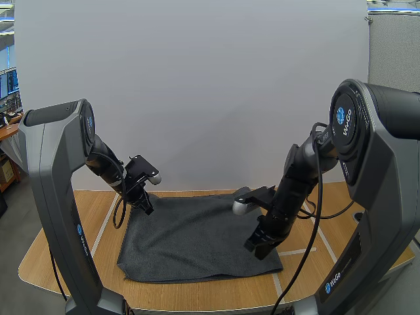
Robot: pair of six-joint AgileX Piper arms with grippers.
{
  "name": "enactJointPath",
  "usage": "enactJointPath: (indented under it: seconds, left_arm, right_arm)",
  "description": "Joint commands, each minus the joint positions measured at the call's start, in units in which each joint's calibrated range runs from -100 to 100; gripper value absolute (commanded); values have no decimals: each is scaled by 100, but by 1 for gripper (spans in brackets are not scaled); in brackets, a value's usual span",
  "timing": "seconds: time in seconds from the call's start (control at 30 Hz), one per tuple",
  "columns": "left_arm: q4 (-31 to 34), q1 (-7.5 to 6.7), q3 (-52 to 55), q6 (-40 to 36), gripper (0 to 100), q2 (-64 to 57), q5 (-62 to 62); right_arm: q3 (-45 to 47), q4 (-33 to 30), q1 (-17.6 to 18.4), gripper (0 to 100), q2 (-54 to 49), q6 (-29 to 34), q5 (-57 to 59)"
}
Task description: Fold the towel
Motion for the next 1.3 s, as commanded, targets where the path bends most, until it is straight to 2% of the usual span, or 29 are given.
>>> enactJointPath:
  seconds: [0.0, 0.4, 0.83, 1.27]
  left_arm:
    - [-96, -21, -44, 25, 0, 18, -395]
    - [-111, -21, -44, 14, 0, 18, -604]
    - [-111, -21, -44, -8, 0, 67, -1129]
    - [-111, -21, -101, 20, 0, 437, -945]
  right_arm:
    - [21, -80, -152, 0, -85, -136, 5]
    - [413, -105, -207, 0, -85, -253, -424]
    - [482, -423, -312, 0, -85, -217, -502]
    - [482, -423, -369, 0, -85, -217, -431]
